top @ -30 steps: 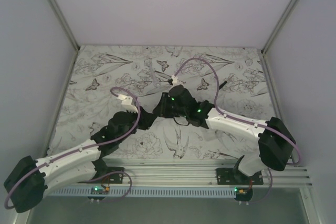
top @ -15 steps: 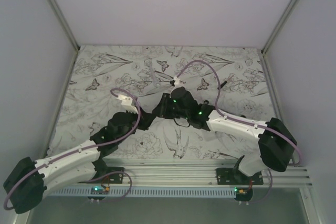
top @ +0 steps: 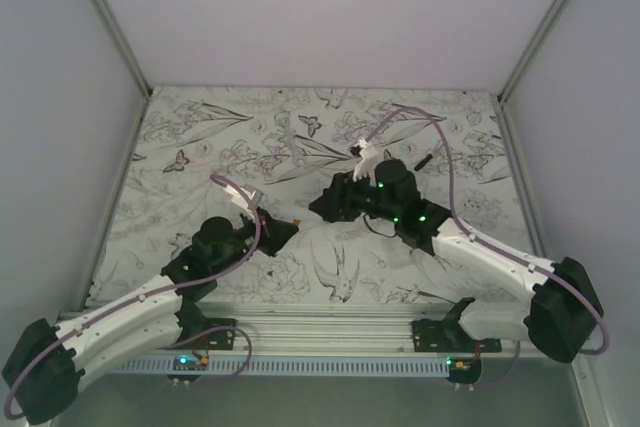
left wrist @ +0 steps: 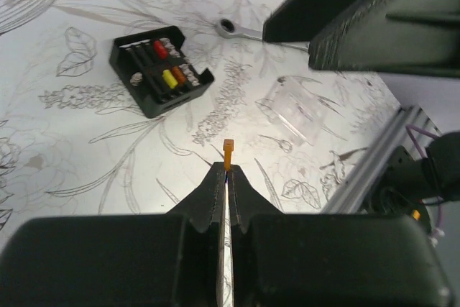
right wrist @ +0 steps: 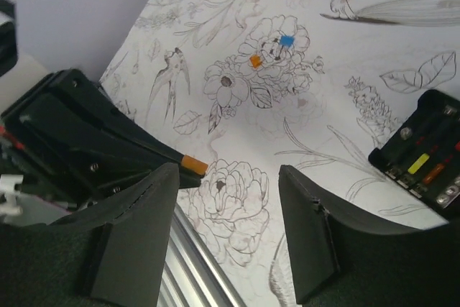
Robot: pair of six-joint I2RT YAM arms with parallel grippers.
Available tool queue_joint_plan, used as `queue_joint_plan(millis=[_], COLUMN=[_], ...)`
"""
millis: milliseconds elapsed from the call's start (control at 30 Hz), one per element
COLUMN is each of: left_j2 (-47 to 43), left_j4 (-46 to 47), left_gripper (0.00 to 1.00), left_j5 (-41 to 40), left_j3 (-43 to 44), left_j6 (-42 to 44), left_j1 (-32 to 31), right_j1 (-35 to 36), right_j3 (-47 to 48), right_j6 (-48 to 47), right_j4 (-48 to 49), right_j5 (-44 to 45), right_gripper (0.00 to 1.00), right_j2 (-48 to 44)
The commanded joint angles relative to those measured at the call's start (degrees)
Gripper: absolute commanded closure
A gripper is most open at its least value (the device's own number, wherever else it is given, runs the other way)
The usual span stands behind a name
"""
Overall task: Snap on the fuse box
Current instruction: Pick up the fuse from the center of the board.
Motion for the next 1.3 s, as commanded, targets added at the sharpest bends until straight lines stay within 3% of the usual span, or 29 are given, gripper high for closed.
queue_joint_plan(millis=[0,300,567,1267], left_j2=[-1.71,-2.68,-3.61,-1.33], left_j4=[0.02,-1.49,-2.41,-2.56], left_gripper=[1.00,1.00,1.00,1.00], left_j5=[11.30,20.83,24.68,26.06], left_j3=[0.73,7.14,9.92,12.77], left_j6=[2.69,1.85,1.47,3.47], left_j1=[1.03,1.05,0.49,-3.00], right_j1=[-3.78,-4.11,-4.09,-4.02], right_j3=[-1.23,-0.45,0.58,2.32], right_j6=[-12.94,-25.08,-27.17,-25.57], right_j4=[5.48,0.64,0.47,3.74], right_j5=[-17.23,-30.85,-38.08,-42.65], right_gripper=[0.37,0.39,0.45,0.72], right_j2=[-4.79,-9.29,-9.07,-6.42])
